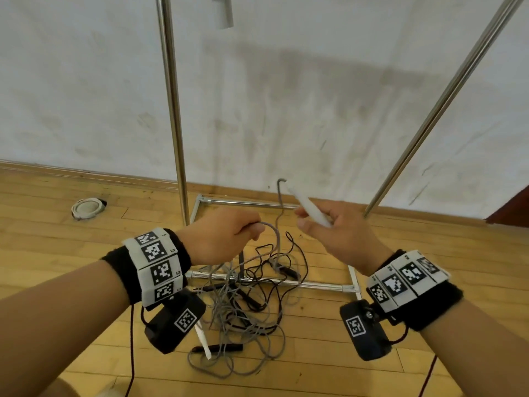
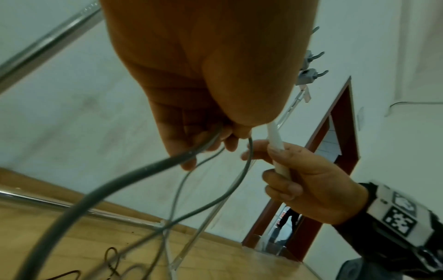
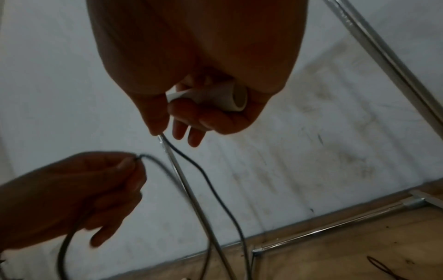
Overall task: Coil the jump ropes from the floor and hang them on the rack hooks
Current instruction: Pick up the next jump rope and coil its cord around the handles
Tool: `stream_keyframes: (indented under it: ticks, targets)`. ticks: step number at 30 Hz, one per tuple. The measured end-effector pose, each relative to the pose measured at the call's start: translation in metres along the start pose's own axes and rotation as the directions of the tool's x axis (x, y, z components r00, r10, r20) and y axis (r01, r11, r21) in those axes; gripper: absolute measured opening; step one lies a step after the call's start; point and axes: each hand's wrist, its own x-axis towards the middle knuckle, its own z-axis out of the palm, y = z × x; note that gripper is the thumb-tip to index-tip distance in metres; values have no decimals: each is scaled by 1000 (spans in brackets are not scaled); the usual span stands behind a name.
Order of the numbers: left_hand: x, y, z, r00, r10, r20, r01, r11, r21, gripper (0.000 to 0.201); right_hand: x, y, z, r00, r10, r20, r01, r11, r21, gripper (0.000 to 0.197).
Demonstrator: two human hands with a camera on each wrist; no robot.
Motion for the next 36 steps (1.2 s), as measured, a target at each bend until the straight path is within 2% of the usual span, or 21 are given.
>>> stream_keyframes:
  ticks: [3,5,9,12,15,18,21,25,29,32,33,36]
  targets:
    - [-2,18,-1,997,68,-41,-70,997,-43,26,-3,-7,15,990,-48,131,42,998,53,9]
    - [-3,24,-4,993,100,-55,-103,994,-47,25,-3,-11,19,986,-67,152,59,997,56,6]
    - [-3,18,-4,994,111,-6,-111,994,-22,25,0,-15,17,992,-119,51,120,993,-23,17]
    - [-3,-1,-4,993,49,106,-53,998,27,21,2,-16,12,992,-119,-42,120,993,1,19]
    - [-6,-22,-5,975,-34,221,18,997,76,20,5,-18,-1,979,-86,-183,97,994,52,24]
    - [-11,-37,-9,964,-80,253,62,995,79,21,7,-20,-15,960,-27,-278,50,996,76,20]
    - [-16,-44,-13,959,-75,272,64,997,50,24,10,-25,-24,929,45,-368,1,992,124,18]
    - [-20,-36,-16,980,-40,193,53,997,-62,23,11,-34,-17,923,71,-379,-36,995,98,7]
    - [-16,-16,-21,997,53,48,-52,998,-21,22,9,-46,5,903,28,-428,-33,999,-4,20]
    - [-16,-4,-28,998,66,-15,-66,998,-16,22,7,-60,11,883,-74,-463,-14,983,-184,29]
    - [-16,0,-31,997,68,-25,-68,998,-14,23,5,-64,12,889,-87,-450,-9,978,-207,28]
    - [-17,9,-35,993,114,3,-114,993,-6,27,-5,-68,16,932,-52,-360,11,993,-115,22]
